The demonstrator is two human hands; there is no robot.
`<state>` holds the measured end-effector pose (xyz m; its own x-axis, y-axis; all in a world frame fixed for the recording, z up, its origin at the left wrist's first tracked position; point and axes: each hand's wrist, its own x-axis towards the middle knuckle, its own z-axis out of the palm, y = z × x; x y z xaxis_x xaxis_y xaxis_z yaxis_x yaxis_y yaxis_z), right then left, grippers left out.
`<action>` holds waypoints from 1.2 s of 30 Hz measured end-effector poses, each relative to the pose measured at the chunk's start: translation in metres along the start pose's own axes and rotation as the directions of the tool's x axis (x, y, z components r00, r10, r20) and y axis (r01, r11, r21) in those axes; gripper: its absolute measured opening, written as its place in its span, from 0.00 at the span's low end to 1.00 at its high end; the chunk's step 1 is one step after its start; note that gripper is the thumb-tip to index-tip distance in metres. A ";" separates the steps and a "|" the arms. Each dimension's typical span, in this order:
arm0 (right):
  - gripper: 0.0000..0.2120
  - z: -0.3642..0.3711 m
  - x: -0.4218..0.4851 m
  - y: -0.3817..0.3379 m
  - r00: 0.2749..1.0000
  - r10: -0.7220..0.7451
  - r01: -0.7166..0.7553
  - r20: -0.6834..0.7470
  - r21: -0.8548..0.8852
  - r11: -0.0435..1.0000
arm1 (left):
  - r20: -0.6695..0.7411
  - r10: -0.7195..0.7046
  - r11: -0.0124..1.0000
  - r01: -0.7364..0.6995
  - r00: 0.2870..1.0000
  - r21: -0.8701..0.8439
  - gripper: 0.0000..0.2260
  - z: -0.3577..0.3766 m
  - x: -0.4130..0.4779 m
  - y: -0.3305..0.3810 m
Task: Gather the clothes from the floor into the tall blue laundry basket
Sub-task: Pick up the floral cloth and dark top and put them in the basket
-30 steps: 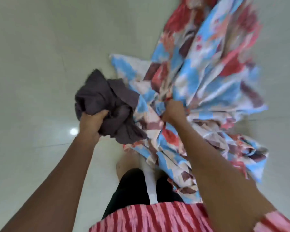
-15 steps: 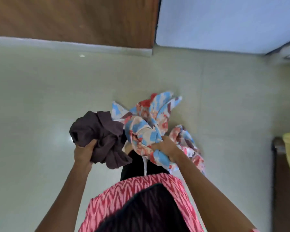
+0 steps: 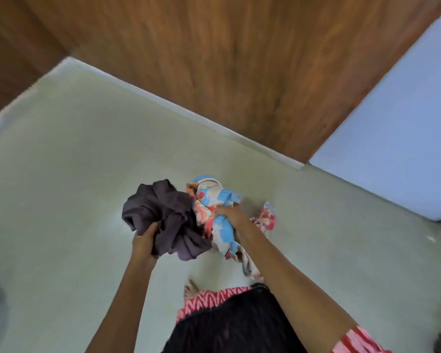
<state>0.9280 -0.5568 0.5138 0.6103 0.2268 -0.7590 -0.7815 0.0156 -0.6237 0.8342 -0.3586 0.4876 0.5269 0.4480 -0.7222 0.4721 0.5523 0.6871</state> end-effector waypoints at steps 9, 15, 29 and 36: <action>0.08 0.243 -0.018 -0.051 0.934 -0.184 0.204 0.306 -0.035 0.978 | -0.197 0.202 0.948 -0.242 0.959 -0.206 0.07 -0.161 -0.021 0.127; 0.18 0.400 -0.015 -0.066 0.824 -0.252 0.309 0.508 -0.029 0.951 | -0.340 0.281 0.843 -0.400 0.897 -0.359 0.03 -0.270 -0.017 0.191; 0.17 0.747 0.023 -0.099 0.624 -0.155 0.254 0.766 -0.011 0.967 | -0.592 0.274 0.712 -0.574 0.758 -0.405 0.03 -0.490 0.086 0.365; 0.21 0.895 0.044 -0.062 0.585 -0.046 0.181 0.810 -0.075 0.981 | -0.637 0.202 0.627 -0.598 0.743 -0.498 0.10 -0.618 0.137 0.410</action>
<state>0.8876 0.3241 0.6862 0.2884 0.9204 -0.2640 -0.6458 -0.0166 -0.7633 0.6630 0.3633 0.6212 0.0369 0.8930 -0.4485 -0.3712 0.4290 0.8235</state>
